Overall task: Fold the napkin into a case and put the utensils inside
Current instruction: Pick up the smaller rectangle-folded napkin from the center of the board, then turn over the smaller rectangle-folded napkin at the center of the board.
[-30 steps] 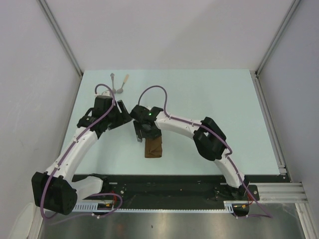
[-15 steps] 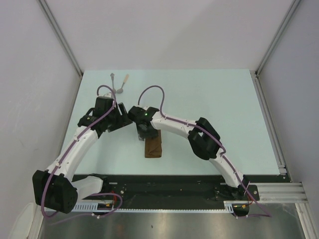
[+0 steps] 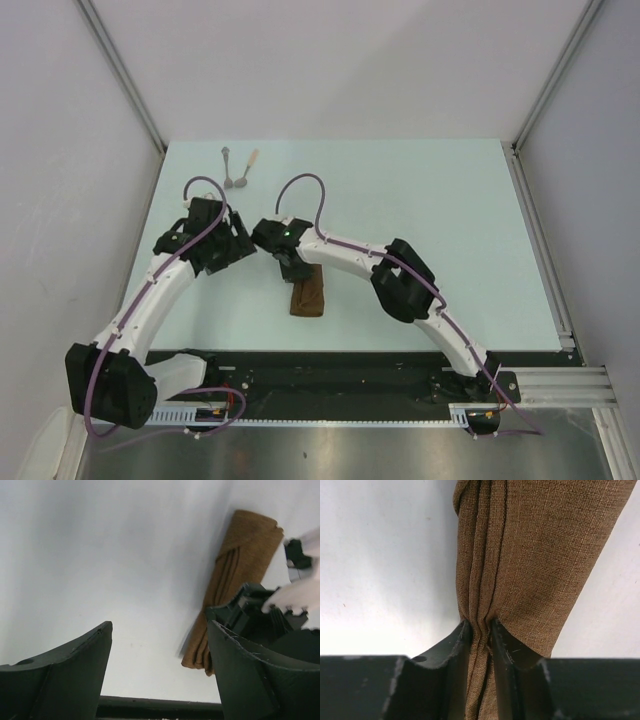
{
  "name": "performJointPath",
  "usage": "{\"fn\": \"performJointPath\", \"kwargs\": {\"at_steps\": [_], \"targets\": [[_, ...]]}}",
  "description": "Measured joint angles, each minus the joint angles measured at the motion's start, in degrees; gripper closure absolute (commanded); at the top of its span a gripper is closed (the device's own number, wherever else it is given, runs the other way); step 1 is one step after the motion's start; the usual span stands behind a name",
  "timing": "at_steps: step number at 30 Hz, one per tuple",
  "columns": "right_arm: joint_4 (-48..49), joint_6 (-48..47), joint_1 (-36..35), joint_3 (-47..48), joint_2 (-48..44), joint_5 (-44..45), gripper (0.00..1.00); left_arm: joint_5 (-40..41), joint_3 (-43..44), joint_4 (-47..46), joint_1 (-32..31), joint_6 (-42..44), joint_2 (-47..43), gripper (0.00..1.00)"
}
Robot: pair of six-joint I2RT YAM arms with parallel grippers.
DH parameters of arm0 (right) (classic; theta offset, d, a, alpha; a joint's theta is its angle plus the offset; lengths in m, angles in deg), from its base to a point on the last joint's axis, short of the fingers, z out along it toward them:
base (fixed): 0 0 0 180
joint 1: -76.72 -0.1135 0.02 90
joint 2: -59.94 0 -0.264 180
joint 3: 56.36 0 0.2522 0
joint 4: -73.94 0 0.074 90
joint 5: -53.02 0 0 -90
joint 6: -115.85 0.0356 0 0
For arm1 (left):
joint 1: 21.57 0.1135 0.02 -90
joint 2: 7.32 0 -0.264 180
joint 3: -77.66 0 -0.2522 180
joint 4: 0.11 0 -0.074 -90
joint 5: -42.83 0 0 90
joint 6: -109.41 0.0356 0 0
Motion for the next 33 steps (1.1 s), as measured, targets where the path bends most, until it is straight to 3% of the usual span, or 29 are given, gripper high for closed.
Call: {"fn": "performJointPath", "kwargs": {"at_steps": [5, 10, 14, 19, 25, 33], "targets": [[-0.5, 0.1, -0.8, 0.5, 0.4, 1.9, 0.83, 3.3, 0.1, 1.3, 2.7, -2.9, -0.1, 0.18], [1.6, -0.8, -1.6, -1.9, -1.1, 3.8, 1.00, 5.2, 0.2, 1.5, 4.2, -4.2, -0.1, 0.18], [8.0, -3.2, -2.0, -9.0, -5.8, 0.7, 1.00, 5.3, 0.2, 1.3, 4.7, -4.2, -0.1, 0.18], [19.8, -4.0, -0.7, -21.0, -16.0, -11.3, 1.00, 4.5, 0.3, 0.0, 5.2, -2.8, -0.1, 0.19], [50.1, 3.8, 5.7, -42.4, -28.9, -32.2, 1.00, 0.2, 0.9, -3.0, 5.3, 0.9, 0.0, 0.19], [89.9, 20.2, 13.3, -61.7, -22.2, -50.3, 1.00, -6.2, 0.9, -7.8, 5.3, 2.3, 1.0, 0.21]]}}
